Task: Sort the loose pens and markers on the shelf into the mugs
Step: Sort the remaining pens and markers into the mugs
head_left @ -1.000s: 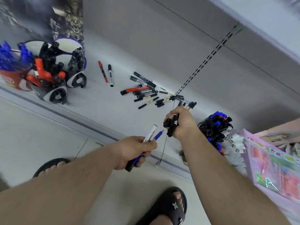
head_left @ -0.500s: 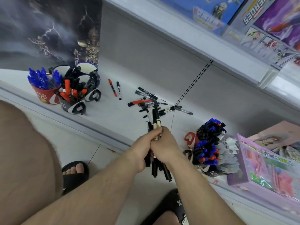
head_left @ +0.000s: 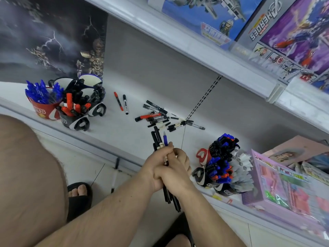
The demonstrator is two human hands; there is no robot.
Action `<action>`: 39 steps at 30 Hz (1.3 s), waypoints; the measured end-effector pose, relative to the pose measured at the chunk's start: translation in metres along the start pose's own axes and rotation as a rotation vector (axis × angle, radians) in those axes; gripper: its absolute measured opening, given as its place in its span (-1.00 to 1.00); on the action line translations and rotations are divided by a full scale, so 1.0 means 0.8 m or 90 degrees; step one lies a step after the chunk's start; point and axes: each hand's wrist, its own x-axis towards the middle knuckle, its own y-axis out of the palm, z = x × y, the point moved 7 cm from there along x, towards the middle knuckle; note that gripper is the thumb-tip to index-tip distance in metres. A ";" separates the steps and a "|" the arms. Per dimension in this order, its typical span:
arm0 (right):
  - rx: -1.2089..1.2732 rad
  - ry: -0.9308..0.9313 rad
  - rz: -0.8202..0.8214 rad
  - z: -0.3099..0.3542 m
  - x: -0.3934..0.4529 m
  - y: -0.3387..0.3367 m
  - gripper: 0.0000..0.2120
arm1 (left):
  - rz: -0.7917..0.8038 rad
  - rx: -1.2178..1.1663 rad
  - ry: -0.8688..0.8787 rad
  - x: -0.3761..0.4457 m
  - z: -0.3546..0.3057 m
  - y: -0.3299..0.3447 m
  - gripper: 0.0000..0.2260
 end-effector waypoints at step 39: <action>0.044 0.108 0.337 -0.025 0.057 0.355 -0.85 | -0.377 0.159 0.298 -0.107 -0.212 -0.234 -0.84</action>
